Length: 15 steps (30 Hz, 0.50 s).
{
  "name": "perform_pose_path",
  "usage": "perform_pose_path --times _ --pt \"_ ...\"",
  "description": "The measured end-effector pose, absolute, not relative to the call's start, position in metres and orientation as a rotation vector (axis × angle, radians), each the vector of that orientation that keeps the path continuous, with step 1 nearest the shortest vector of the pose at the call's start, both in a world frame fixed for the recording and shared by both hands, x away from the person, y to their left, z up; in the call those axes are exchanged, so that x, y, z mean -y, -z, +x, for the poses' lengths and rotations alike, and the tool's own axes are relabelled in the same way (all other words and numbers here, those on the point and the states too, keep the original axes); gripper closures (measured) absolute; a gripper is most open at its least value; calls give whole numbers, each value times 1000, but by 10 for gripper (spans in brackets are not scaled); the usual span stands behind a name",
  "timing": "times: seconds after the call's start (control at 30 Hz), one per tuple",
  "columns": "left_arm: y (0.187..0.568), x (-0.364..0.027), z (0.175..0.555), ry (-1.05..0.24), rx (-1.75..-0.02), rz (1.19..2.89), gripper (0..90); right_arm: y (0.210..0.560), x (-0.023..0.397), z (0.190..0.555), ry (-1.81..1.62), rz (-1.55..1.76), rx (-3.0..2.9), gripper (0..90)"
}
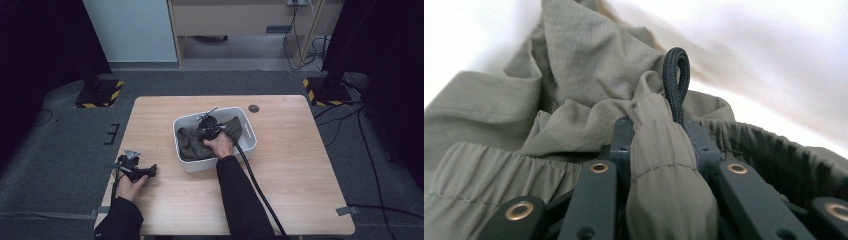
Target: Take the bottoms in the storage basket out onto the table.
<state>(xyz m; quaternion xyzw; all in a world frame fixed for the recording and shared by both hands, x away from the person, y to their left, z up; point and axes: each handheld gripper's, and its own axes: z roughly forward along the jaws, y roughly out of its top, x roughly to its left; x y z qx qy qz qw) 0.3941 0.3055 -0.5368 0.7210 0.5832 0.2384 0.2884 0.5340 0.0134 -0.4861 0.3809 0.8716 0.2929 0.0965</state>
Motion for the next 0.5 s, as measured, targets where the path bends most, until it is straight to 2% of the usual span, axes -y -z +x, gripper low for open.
perform_pose_path --times 0.5 --pt "537 -305 394 -637 -1557 1925 0 445 8 528 -1087 1101 -2522 741"
